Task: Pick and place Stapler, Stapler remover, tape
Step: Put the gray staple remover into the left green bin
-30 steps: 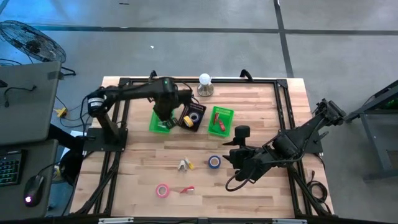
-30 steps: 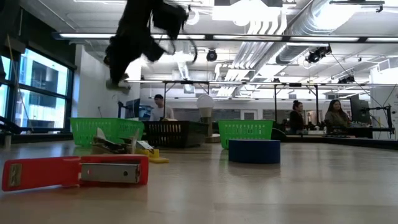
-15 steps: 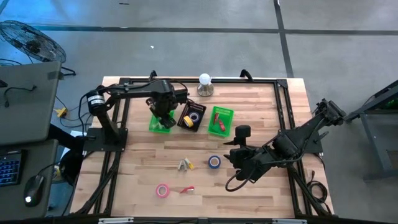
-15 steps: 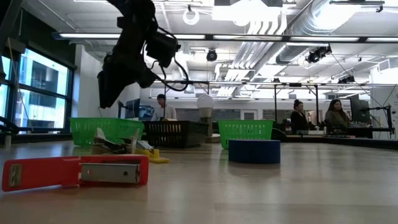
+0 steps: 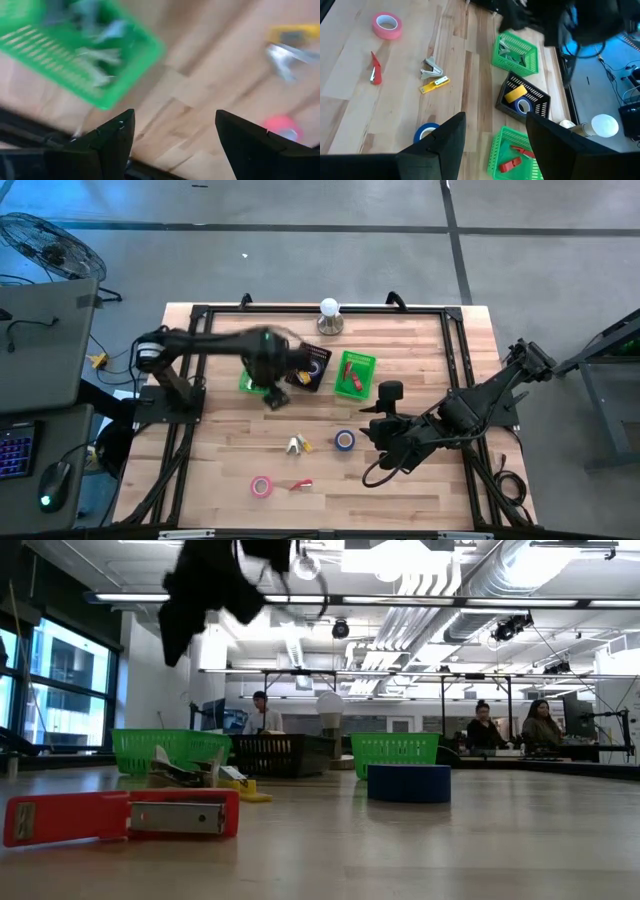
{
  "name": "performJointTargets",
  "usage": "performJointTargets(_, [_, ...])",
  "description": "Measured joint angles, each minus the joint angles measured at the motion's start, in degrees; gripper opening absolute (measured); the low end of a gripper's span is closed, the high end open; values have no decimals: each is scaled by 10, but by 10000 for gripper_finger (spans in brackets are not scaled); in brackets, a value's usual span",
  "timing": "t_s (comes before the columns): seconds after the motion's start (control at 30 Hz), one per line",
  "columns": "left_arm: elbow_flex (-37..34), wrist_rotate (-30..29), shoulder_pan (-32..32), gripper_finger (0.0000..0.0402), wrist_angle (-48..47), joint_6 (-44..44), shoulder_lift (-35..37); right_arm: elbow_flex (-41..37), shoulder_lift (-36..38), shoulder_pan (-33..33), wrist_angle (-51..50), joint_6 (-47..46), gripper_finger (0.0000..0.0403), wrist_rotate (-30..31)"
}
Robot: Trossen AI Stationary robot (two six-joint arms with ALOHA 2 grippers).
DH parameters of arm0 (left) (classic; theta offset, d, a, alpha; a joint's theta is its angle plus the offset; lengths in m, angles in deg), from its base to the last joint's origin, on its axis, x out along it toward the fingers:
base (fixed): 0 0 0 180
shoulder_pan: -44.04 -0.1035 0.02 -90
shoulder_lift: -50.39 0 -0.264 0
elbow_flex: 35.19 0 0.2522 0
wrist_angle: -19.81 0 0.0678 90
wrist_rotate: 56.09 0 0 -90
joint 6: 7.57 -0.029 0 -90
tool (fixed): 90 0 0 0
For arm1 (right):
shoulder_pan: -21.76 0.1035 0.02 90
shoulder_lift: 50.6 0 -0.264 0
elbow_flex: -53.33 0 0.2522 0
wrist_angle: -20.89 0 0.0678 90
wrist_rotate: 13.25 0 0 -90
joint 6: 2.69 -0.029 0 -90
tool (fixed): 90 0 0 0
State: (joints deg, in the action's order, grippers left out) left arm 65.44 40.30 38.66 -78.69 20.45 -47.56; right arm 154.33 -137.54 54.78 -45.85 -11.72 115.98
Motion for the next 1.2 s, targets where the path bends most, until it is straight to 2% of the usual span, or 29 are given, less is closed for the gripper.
performJointTargets(0.1, [2,-20,78,272,18,-2,-2,0,0,0,-2,0,199,-6])
performJointTargets(0.33, [-40,-173,240,273,71,-150,-8,0,0,0,1,-4,199,-12])
performJointTargets(0.53, [-102,-252,310,273,174,-297,-7,0,0,0,2,-36,199,-30])
performJointTargets(0.77, [-161,-252,307,273,325,-398,-7,0,0,0,15,-40,199,-39])
performJointTargets(0.87, [-183,-232,299,273,375,-429,-7,0,0,0,20,-40,199,-39])
performJointTargets(1.2, [-227,-183,294,273,472,-499,-7,0,0,0,46,-37,199,-39])
